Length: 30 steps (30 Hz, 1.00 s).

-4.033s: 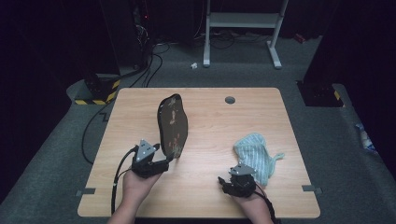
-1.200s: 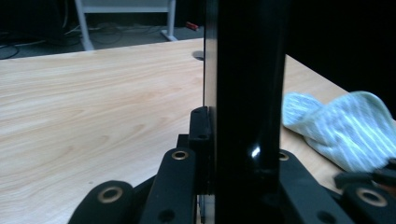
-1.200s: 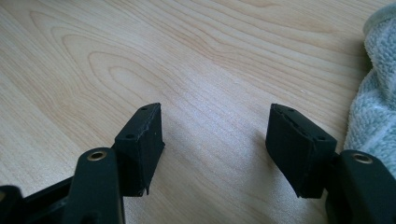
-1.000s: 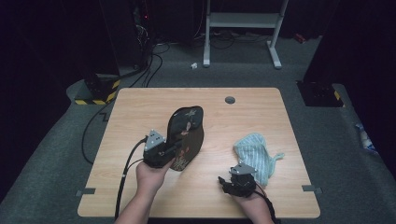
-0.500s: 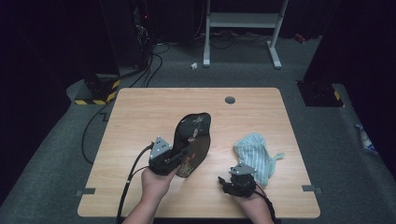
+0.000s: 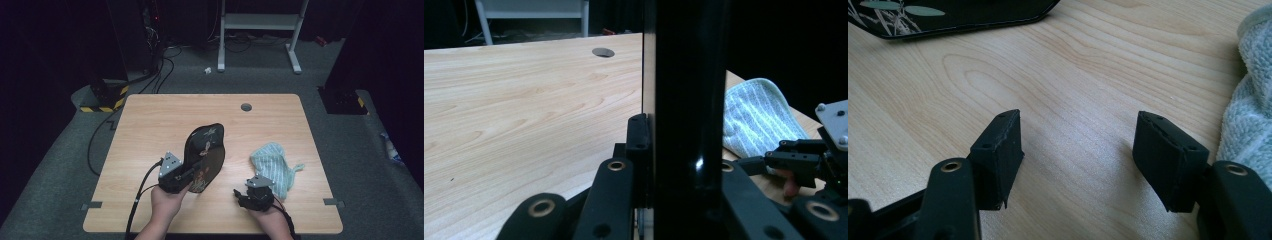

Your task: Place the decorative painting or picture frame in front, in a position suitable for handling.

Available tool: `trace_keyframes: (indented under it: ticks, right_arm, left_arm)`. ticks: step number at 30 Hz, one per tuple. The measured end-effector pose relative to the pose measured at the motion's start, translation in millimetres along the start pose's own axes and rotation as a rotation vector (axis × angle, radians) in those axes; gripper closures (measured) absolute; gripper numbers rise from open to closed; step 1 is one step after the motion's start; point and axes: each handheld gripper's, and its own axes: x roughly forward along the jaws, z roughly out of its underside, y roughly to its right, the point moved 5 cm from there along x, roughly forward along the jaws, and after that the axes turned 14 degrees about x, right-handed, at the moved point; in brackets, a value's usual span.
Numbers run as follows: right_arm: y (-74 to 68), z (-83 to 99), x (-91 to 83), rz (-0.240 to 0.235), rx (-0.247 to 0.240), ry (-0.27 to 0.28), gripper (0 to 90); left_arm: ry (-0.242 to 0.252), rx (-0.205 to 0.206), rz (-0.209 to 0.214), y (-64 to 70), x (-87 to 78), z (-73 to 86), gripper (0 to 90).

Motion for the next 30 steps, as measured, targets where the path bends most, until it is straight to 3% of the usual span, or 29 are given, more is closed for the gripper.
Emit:
trace_keyframes:
  ticks: [18,23,30]
  right_arm:
    - [-0.2,0.3,-0.3,0.001,0.001,0.0,36.1]
    - [-0.3,0.4,-0.3,0.0,0.001,-0.001,36.1]
    - [-0.3,0.4,-0.3,0.001,0.001,0.0,36.1]
  left_arm:
    - [0.0,0.013,0.001,-0.6,-1.3,4.2,78.8]
    - [-0.022,0.034,0.015,0.0,-1.0,7.1,63.3]
    - [-0.022,0.052,0.026,3.1,-10.3,17.4,53.5]
